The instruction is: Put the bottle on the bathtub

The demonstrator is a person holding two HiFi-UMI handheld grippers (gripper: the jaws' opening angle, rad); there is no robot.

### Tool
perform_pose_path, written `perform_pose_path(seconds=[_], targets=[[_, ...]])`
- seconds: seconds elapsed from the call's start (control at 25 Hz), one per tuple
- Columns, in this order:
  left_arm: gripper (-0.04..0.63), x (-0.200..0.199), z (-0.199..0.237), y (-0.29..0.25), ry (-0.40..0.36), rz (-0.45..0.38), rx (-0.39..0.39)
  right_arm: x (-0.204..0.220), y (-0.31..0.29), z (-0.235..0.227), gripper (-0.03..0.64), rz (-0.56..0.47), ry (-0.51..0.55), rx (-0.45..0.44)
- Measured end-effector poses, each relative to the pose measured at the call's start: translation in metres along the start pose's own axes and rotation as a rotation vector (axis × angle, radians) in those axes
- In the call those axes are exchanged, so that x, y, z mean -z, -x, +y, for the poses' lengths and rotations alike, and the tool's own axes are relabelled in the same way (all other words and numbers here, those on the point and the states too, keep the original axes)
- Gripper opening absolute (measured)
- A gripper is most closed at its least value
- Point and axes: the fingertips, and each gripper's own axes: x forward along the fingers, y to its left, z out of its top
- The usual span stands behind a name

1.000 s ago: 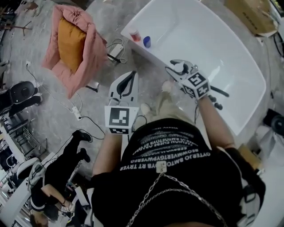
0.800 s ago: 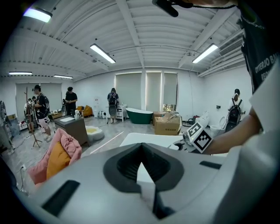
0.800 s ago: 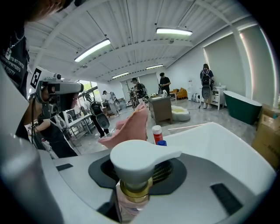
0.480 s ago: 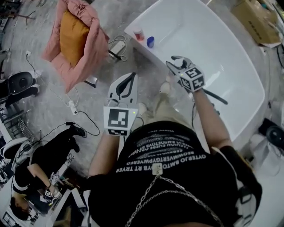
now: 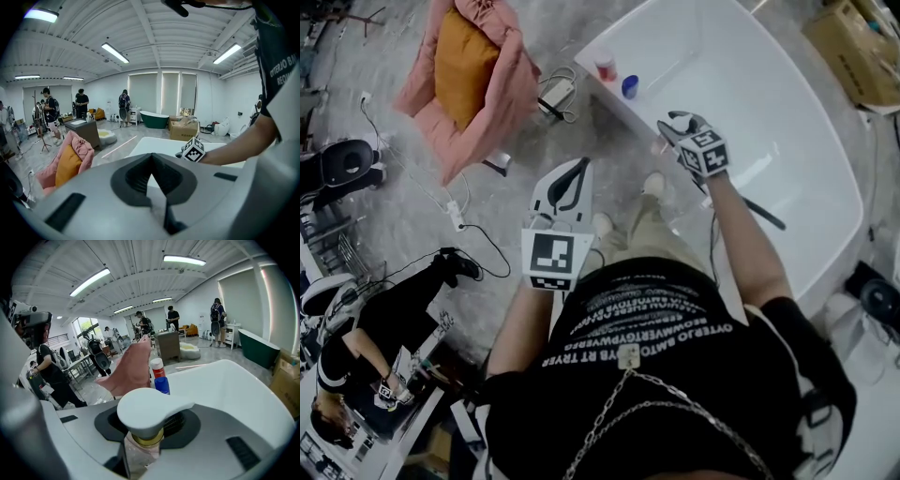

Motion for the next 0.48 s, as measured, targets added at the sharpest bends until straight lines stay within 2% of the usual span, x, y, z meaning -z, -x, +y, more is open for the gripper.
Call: perform_pose_path(seconds=[0.24,0.48], targets=[[-0.003,0.005,-0.002,-0.002,0.009,0.021,0.001,0.006,-0.021,-0.013,0.137,0.041,0.008,0.001],[-0.003,0.0,-0.007,-0.002,0.011,0.023,0.008,-0.002,-0.028,-0.031,0.14,0.016,0.005,0.047]])
